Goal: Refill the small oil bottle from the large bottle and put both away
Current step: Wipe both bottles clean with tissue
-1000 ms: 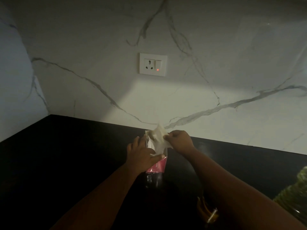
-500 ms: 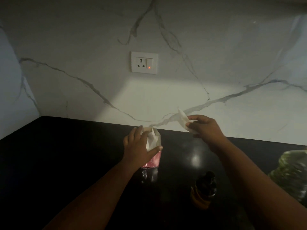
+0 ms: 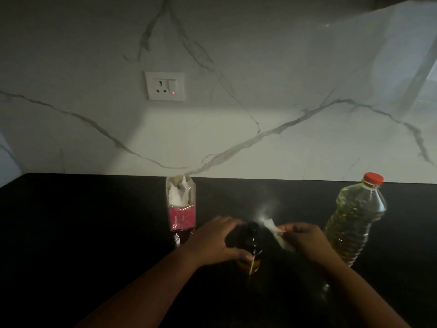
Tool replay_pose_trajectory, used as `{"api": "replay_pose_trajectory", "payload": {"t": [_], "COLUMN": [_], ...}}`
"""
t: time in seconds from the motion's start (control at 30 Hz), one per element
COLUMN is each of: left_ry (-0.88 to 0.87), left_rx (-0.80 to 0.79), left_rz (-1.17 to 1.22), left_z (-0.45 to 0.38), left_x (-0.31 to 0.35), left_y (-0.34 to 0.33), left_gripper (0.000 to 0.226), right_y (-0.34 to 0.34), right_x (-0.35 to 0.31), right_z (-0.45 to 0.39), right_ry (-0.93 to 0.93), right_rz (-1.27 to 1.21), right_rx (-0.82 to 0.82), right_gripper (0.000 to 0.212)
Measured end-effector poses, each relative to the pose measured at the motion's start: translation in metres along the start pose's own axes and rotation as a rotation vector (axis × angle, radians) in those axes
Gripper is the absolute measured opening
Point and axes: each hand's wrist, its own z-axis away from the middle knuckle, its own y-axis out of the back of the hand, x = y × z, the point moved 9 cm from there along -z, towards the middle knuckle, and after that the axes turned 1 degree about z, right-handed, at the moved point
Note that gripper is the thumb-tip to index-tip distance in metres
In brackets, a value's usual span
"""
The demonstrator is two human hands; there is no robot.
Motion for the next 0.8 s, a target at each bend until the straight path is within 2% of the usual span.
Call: {"api": "replay_pose_trajectory", "payload": {"t": [0.17,0.23,0.33,0.4,0.47,0.53,0.6,0.67,0.8], "left_ry": [0.118,0.154,0.223,0.277,0.328,0.369,0.394,0.408,0.435], "left_rx": [0.135,0.186,0.239,0.256,0.257,0.257,0.266,0.268,0.259], "left_rz": [0.305,0.341,0.351,0.38,0.395,0.416,0.439,0.448,0.447], "left_z": [0.008,0.01,0.012,0.012,0.015,0.017,0.019,0.021,0.021], "left_x": [-0.005,-0.002,0.006,0.01,0.011,0.012,0.014,0.015,0.017], "left_y": [-0.02,-0.021,-0.019,-0.02,-0.019,-0.019,-0.019,-0.018,-0.02], "left_gripper": [0.081,0.076,0.069,0.077,0.084,0.08,0.072,0.071,0.078], "right_y": [-0.015,-0.021,-0.029,-0.031,-0.033,-0.033,-0.036,-0.04,-0.048], "right_x": [0.029,0.031,0.028,0.028,0.03,0.038,0.044,0.042,0.048], "right_z": [0.001,0.003,0.006,0.005,0.002,0.0,-0.001,0.0,0.003], "right_ry": [0.006,0.053,0.115,0.14,0.123,0.06,0.045,0.094,0.13], "right_rz": [-0.009,-0.013,-0.062,-0.111,-0.19,-0.31,-0.387,-0.362,-0.355], "right_rx": [-0.107,-0.158,-0.183,-0.17,-0.164,-0.167,-0.185,-0.186,-0.164], "right_gripper": [0.012,0.01,0.028,0.032,0.021,0.004,0.018,0.028,0.029]}}
